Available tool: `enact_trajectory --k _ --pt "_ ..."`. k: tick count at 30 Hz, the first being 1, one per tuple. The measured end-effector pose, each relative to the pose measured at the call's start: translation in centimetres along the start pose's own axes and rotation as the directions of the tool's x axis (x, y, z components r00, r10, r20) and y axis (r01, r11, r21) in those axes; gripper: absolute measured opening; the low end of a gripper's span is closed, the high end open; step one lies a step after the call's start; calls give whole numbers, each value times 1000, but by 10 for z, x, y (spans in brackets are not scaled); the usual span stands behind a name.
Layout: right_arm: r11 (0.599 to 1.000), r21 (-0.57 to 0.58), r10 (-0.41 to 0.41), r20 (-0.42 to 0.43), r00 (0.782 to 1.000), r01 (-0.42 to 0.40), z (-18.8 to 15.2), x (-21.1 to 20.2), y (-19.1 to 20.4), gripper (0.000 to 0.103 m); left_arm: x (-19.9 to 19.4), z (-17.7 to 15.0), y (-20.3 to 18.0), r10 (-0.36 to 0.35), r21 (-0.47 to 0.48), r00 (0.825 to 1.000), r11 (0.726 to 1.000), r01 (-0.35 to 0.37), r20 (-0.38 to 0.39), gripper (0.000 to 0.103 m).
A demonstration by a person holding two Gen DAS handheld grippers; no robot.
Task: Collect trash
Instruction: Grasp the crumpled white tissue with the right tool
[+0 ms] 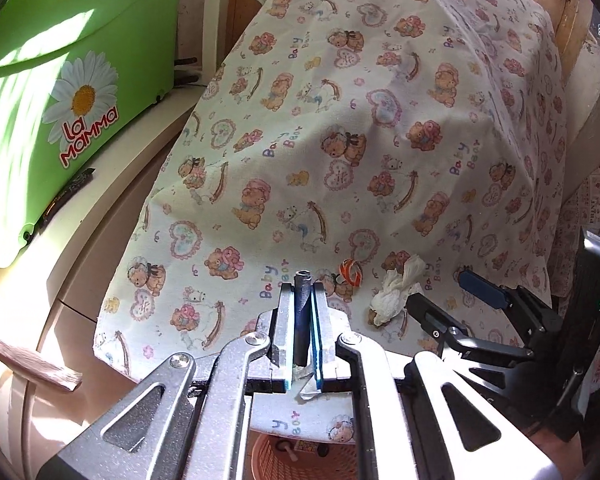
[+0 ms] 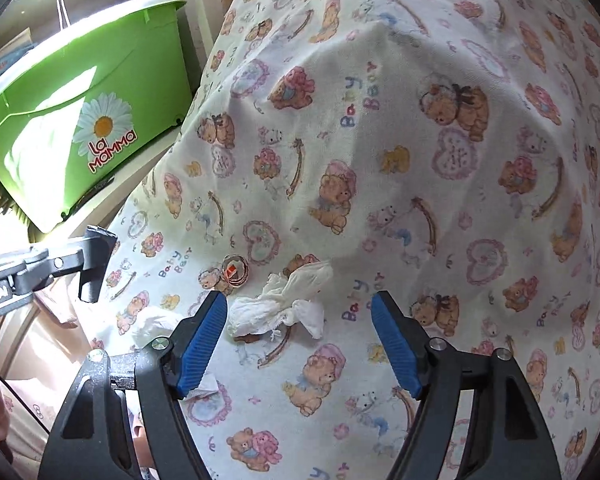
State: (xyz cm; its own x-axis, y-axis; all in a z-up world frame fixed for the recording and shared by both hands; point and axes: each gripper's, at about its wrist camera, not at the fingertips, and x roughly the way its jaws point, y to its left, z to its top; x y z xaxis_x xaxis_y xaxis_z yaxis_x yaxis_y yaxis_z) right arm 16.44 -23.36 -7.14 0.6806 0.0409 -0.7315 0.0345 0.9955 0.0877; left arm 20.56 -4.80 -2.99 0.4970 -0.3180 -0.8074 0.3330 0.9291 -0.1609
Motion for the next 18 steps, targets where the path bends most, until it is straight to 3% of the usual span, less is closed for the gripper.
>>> enact_trajectory --k 7,12,15,17,18 --pt "1000 18 -7 -48 999 8 -1 33 10 76 3 1 5 -1 -35 1000 999 1 -10 6" --pt "999 27 -36 -33 999 37 -5 42 12 76 0 -1 1 8 -6 1000 1000 -8 -9 7" --pt "998 16 -57 -7 998 57 -7 42 18 62 1 -4 1 15 -2 1000 1000 -15 -16 7" --pt "998 12 -66 8 998 66 -10 40 20 38 2 -5 1 13 6 1000 1000 -13 -20 7" --pt "998 20 -57 11 998 57 -10 40 21 31 2 -5 1 15 7 1000 1000 -15 -19 7"
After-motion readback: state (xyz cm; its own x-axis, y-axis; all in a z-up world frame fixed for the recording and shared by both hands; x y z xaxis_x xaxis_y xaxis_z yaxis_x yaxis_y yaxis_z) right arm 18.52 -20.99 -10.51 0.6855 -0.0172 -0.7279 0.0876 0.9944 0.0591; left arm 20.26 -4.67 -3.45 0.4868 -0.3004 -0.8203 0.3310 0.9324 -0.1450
